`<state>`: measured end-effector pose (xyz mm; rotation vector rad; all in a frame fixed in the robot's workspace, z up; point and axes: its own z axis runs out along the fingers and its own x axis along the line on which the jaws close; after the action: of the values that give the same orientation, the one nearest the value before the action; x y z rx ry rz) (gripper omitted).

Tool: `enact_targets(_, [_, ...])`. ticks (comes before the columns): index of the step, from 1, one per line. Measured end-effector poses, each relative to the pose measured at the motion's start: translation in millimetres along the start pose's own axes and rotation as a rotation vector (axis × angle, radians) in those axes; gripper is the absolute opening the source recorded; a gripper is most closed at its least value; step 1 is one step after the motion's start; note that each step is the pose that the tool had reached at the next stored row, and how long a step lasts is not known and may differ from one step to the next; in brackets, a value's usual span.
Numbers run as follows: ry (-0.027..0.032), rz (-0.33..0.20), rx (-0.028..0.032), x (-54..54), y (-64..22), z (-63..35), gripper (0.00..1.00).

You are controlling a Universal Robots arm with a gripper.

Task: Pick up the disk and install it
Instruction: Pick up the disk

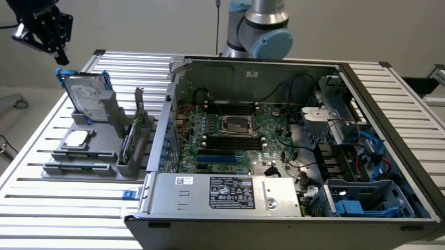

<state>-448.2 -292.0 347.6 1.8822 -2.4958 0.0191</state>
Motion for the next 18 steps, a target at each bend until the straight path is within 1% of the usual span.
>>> enact_targets(6, [-0.0018, -0.052, 0.0006, -1.8, -6.6, 0.0, 0.11])
enact_targets(8, [-0.0021, -0.073, 0.0010, -2.1, -7.3, 0.0, 0.11])
enact_targets(14, [-0.0020, -0.174, 0.0028, -2.0, -7.4, 0.0, 0.11])
enact_targets(18, [-0.0019, -0.225, 0.0037, -2.0, -7.4, -0.1, 0.11])
